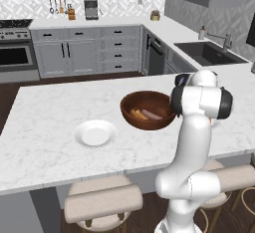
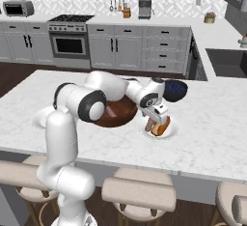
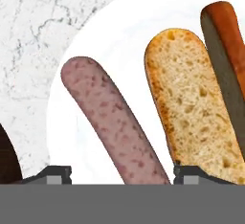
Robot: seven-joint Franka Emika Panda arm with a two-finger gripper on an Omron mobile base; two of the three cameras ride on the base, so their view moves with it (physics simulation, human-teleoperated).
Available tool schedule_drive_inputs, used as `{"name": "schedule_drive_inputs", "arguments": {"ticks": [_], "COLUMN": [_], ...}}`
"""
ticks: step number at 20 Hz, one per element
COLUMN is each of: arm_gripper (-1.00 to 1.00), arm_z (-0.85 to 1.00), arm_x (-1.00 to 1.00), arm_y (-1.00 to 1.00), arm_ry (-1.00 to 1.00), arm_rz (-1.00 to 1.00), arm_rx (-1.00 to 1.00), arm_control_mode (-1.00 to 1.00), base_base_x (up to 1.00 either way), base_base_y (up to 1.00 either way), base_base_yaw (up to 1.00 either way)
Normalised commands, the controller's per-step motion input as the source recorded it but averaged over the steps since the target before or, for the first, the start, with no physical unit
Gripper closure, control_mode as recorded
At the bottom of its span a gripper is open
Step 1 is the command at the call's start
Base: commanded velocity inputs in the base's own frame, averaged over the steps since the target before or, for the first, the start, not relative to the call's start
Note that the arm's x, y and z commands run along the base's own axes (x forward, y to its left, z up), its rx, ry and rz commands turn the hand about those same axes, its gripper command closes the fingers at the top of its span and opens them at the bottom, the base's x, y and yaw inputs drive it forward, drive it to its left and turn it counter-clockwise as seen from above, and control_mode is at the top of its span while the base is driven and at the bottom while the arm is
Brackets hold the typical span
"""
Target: Place one bun and one sausage from the bowl on each plate.
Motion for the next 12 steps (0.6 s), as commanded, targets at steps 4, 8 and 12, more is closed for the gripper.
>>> {"name": "schedule_drive_inputs", "arguments": {"ticks": [4,8,12], "arm_gripper": [-1.00,-1.00,-1.00], "arm_z": [0.87,0.95,0.80], "arm_x": [-0.27,-0.77,-0.67], "arm_y": [0.00,0.23,0.97], "arm_ry": [0.00,0.03,0.19], "arm_rz": [-0.02,0.01,0.17], "arm_rx": [0.02,0.00,-0.04], "arm_control_mode": [-1.00,-1.00,-1.00], "base_base_x": [0.00,0.00,0.00], "base_base_y": [0.00,0.00,0.00], "base_base_yaw": [0.00,0.00,0.00]}}
